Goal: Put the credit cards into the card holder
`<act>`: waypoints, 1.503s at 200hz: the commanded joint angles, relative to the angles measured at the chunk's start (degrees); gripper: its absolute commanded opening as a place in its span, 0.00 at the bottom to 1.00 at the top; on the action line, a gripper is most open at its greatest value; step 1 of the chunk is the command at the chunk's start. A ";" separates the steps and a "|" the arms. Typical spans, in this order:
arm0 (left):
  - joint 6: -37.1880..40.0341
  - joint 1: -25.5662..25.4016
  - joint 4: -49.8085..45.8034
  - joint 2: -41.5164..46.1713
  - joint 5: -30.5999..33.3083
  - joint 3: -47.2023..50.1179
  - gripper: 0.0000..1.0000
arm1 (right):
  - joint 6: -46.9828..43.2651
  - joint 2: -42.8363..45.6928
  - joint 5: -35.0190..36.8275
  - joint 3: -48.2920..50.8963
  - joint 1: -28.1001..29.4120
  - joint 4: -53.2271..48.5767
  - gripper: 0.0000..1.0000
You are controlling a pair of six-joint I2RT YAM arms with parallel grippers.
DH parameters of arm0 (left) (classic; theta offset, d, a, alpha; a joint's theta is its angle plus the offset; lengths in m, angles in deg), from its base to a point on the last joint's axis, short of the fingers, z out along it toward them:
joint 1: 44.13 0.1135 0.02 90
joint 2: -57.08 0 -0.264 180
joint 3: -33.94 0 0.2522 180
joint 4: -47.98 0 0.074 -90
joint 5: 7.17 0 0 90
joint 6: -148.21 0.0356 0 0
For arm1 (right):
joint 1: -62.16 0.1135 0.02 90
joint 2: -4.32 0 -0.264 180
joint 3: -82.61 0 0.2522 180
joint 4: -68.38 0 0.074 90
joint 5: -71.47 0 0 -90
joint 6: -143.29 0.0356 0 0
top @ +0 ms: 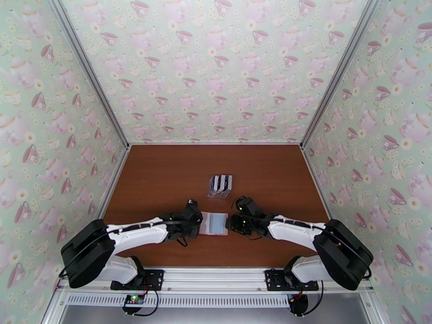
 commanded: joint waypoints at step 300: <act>8.52 16.42 8.05 -13.27 -13.92 -27.16 0.53 | -16.72 -18.56 23.66 -54.42 -4.29 -40.41 0.55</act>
